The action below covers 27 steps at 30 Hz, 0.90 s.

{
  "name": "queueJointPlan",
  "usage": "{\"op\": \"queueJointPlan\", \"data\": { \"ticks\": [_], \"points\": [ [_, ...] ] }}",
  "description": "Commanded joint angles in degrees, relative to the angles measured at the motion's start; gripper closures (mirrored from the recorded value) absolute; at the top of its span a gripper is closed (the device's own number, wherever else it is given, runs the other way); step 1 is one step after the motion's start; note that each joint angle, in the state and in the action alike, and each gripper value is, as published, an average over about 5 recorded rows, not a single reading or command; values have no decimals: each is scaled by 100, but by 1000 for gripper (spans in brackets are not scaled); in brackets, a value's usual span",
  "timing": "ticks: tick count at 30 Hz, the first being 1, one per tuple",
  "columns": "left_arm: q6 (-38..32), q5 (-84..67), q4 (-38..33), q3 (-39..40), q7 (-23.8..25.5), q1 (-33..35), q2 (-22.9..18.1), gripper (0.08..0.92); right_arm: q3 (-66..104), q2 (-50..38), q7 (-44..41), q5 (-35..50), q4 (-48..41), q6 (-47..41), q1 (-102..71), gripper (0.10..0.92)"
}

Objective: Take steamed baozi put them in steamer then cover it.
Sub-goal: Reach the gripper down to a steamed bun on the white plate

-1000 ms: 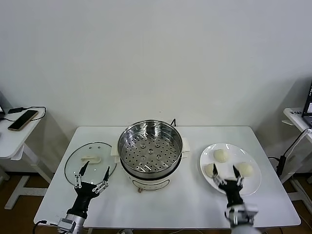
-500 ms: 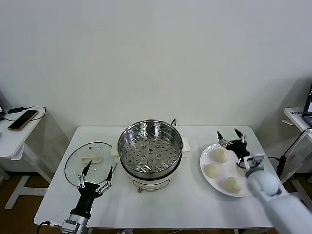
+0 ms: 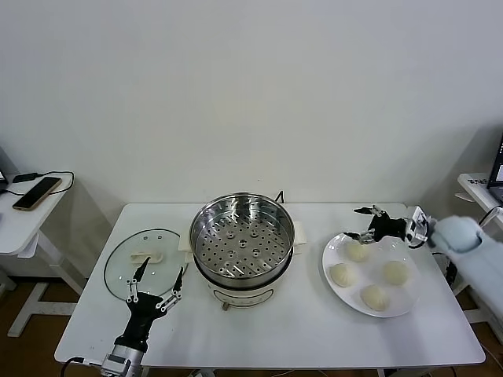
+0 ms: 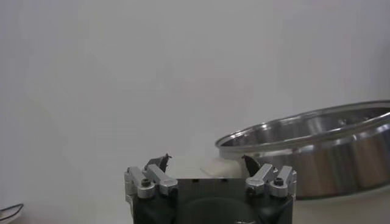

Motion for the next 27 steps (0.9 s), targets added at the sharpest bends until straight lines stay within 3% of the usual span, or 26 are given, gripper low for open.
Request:
{"op": "queueJointPlan", "data": {
  "ticks": [1, 27],
  "points": [
    [-184, -42, 27, 0, 26, -5, -5, 177, -1688, 485, -1660, -1502, -1185, -18, 1733, 203],
    [-323, -45, 137, -26, -65, -11, -2, 177, -2040, 1728, -1063, -1952, -2273, 634, 1552, 203]
  ]
}}
